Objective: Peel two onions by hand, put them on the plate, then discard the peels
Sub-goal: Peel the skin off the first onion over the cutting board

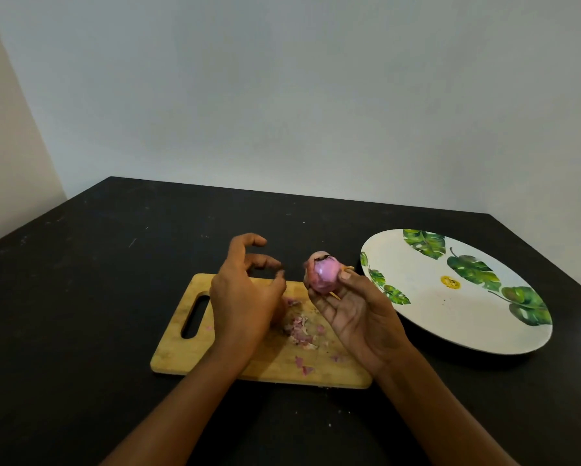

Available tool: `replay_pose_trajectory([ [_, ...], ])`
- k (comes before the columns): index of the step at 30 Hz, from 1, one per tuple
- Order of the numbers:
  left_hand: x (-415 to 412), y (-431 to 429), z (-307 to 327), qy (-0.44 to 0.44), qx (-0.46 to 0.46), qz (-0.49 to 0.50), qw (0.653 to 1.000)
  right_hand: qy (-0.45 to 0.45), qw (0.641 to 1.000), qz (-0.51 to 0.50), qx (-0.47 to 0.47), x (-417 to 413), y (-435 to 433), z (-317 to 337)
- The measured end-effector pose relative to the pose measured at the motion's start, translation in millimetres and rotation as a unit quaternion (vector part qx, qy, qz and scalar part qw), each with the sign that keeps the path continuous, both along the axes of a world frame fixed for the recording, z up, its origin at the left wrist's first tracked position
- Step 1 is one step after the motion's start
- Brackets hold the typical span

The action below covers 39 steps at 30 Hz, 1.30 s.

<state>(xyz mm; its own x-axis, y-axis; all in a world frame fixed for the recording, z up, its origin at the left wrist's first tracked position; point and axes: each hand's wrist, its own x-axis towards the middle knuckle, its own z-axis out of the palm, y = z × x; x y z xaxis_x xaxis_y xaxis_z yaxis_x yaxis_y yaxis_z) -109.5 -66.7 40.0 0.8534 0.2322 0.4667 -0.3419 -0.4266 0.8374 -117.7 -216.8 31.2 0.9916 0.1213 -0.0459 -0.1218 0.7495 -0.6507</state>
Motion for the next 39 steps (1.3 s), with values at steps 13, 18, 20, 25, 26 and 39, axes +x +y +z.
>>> replay_pose_trajectory([
  [13,-9.8,-10.3,2.3,-0.011,-0.049,-0.088,0.995,0.006,0.999,-0.019,-0.040,0.5,-0.6,1.2],
  [18,-9.8,-10.6,0.3,-0.010,-0.061,-0.082,0.995,0.007,0.998,-0.028,-0.057,-0.2,0.8,2.2],
  [20,-10.9,-10.4,0.6,-0.012,-0.072,-0.080,0.994,0.010,0.998,-0.031,-0.060,0.5,0.8,2.0],
  [25,-11.6,-10.6,0.1,-0.010,-0.073,-0.085,0.994,0.009,0.997,-0.031,-0.076,1.3,1.2,1.4],
  [26,-11.3,-10.8,-0.1,-0.010,-0.070,-0.085,0.994,0.006,0.997,-0.027,-0.079,1.1,1.4,0.9],
  [39,5.2,2.1,-6.7,0.015,0.037,-0.010,0.999,0.013,1.000,-0.024,-0.004,1.1,-1.7,1.7],
])
